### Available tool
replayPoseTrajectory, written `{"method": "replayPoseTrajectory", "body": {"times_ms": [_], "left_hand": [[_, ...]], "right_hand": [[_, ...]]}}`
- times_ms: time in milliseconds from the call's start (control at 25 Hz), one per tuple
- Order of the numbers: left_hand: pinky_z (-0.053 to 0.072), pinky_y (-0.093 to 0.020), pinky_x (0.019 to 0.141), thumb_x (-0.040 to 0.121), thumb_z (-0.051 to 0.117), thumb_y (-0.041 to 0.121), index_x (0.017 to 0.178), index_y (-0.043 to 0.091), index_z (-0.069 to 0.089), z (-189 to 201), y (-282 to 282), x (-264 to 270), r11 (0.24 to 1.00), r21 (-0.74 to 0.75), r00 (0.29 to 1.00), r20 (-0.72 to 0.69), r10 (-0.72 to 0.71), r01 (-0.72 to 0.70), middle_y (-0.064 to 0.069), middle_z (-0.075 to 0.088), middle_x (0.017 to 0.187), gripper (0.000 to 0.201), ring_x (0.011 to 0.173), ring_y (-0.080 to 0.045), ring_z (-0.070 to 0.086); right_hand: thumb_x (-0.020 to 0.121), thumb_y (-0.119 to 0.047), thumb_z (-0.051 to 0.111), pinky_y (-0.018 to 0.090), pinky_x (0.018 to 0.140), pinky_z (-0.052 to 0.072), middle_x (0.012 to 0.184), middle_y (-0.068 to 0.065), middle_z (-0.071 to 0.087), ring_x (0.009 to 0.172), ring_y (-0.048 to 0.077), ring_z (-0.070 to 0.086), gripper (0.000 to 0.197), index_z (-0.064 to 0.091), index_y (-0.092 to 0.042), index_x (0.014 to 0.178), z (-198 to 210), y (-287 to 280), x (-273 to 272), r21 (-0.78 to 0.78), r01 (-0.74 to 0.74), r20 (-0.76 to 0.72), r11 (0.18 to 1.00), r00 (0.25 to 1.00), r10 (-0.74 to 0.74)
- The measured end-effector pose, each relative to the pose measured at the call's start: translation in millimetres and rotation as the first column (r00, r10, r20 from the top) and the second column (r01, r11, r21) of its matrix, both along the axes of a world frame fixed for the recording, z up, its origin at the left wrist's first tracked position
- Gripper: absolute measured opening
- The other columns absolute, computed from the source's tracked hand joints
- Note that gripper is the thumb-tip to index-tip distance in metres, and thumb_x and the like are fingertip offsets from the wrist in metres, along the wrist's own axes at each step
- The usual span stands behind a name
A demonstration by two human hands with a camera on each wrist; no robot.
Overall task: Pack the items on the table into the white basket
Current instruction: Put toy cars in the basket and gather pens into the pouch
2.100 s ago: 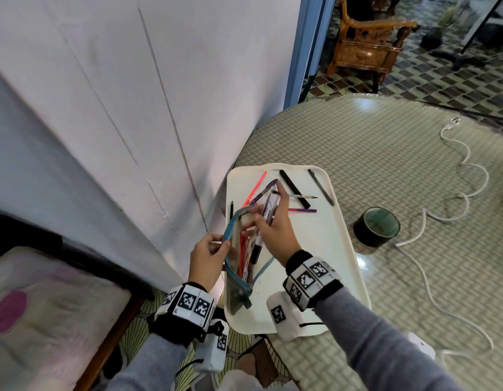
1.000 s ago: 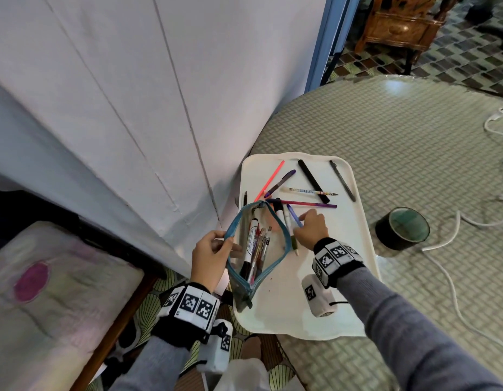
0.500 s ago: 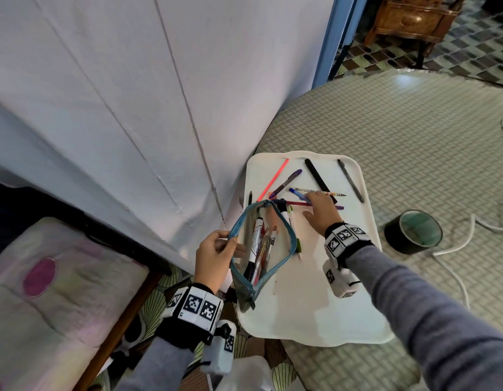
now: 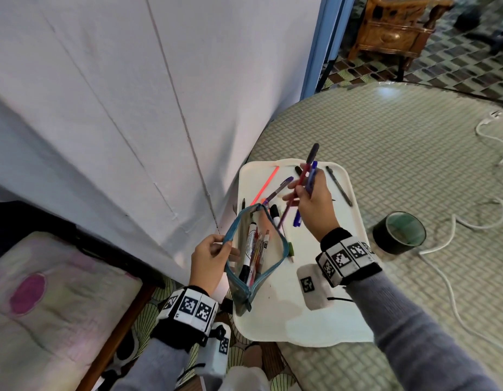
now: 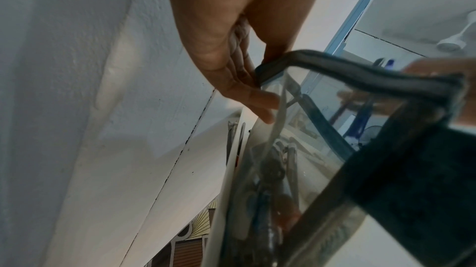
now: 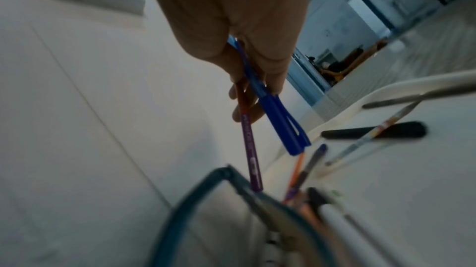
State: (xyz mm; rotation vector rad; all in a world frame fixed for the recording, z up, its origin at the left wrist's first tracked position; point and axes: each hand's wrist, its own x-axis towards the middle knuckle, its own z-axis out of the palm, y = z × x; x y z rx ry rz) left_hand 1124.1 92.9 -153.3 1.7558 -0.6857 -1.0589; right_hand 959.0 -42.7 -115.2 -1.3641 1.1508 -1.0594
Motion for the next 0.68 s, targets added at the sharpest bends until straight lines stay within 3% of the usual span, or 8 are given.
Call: {"method": "replayPoseTrajectory", "body": {"times_ms": [80, 160, 240, 360, 400, 480, 560, 680], "left_hand": [[0.057, -0.048, 0.077, 0.094, 0.055, 0.01, 0.09, 0.014, 0.058, 0.1, -0.2, -0.1, 1.0, -0.003, 1.0, 0.006, -0.005, 0.005, -0.006, 0.073, 0.076, 0.006, 0.073, -0.019, 0.072], [0.057, -0.048, 0.076, 0.094, 0.055, 0.011, 0.09, 0.015, 0.059, 1.0, -0.3, -1.5, 1.0, -0.008, 1.0, 0.018, -0.019, 0.019, -0.007, 0.073, 0.078, 0.006, 0.076, -0.02, 0.072], [0.058, -0.045, 0.072, 0.094, 0.056, 0.012, 0.089, 0.016, 0.059, 2.2, -0.5, -2.4, 0.999, -0.009, 0.999, 0.041, -0.03, 0.031, -0.006, 0.073, 0.078, 0.007, 0.078, -0.021, 0.071], [0.058, -0.04, 0.066, 0.094, 0.056, 0.015, 0.088, 0.017, 0.059, 4.6, 0.5, -3.6, 0.999, -0.024, 0.999, 0.049, -0.024, 0.026, -0.005, 0.073, 0.08, 0.007, 0.078, -0.021, 0.071], [0.058, -0.037, 0.063, 0.094, 0.056, 0.016, 0.088, 0.018, 0.059, 5.6, 0.9, -3.9, 0.999, -0.035, 0.999, 0.042, -0.016, 0.017, -0.006, 0.072, 0.082, 0.007, 0.078, -0.022, 0.071], [0.056, -0.03, 0.056, 0.093, 0.058, 0.018, 0.088, 0.018, 0.059, 8.3, 1.0, -3.2, 0.999, -0.051, 0.999, 0.047, -0.01, 0.013, -0.008, 0.07, 0.087, 0.006, 0.079, -0.023, 0.07], [0.054, -0.024, 0.052, 0.092, 0.059, 0.017, 0.089, 0.015, 0.06, 10.6, -0.7, -1.4, 0.998, -0.061, 0.998, 0.065, -0.024, 0.028, -0.01, 0.069, 0.089, 0.004, 0.079, -0.023, 0.07], [0.052, -0.02, 0.048, 0.091, 0.06, 0.013, 0.095, 0.007, 0.062, 13.6, -4.4, 1.2, 0.997, -0.067, 0.996, 0.076, -0.036, 0.042, -0.012, 0.069, 0.089, 0.008, 0.077, -0.023, 0.069]], "right_hand": [[0.097, 0.007, 0.036, 0.029, 0.069, 0.058, 0.088, 0.006, 0.057, 0.071, 0.02, 0.063, 0.03, 0.038, -0.011, 0.122, 20.3, 16.8, 7.8, -0.006, 0.009, 0.166, 1.0, 0.986, -0.007], [0.097, 0.005, 0.04, 0.03, 0.07, 0.058, 0.088, 0.006, 0.059, 0.073, 0.02, 0.065, 0.026, 0.039, -0.011, 0.117, 27.3, 32.6, 12.9, 0.001, 0.034, 0.182, 0.999, 0.983, -0.034], [0.095, 0.001, 0.047, 0.035, 0.071, 0.06, 0.091, 0.011, 0.06, 0.076, 0.021, 0.067, 0.021, 0.04, -0.01, 0.112, 15.7, 44.8, 18.4, 0.11, 0.01, 0.095, 0.994, 0.995, -0.02], [0.089, -0.005, 0.061, 0.049, 0.079, 0.057, 0.099, 0.015, 0.062, 0.088, 0.028, 0.067, 0.026, 0.043, -0.013, 0.107, -10.7, 63.4, 21.1, 0.3, -0.098, -0.163, 0.949, 0.975, 0.153], [0.086, -0.004, 0.062, 0.046, 0.08, 0.057, 0.098, 0.01, 0.061, 0.089, 0.026, 0.066, 0.032, 0.045, -0.013, 0.111, -16.5, 68.7, 21.4, 0.309, -0.147, -0.228, 0.94, 0.948, 0.223], [0.083, -0.001, 0.065, 0.022, 0.073, 0.057, 0.095, -0.002, 0.058, 0.082, 0.01, 0.062, 0.051, 0.041, -0.017, 0.125, -21.0, 78.7, 24.1, 0.25, -0.265, -0.262, 0.931, 0.907, 0.329], [0.08, 0.0, 0.068, 0.012, 0.07, 0.052, 0.103, 0.0, 0.058, 0.084, 0.008, 0.061, 0.064, 0.037, -0.015, 0.134, -23.3, 83.8, 27.5, 0.24, -0.334, -0.302, 0.912, 0.867, 0.397], [0.08, -0.011, 0.072, 0.035, 0.084, 0.056, 0.11, 0.012, 0.062, 0.098, 0.023, 0.064, 0.06, 0.043, -0.005, 0.132, -31.7, 81.7, 31.8, 0.351, -0.353, -0.408, 0.867, 0.776, 0.481]]}}
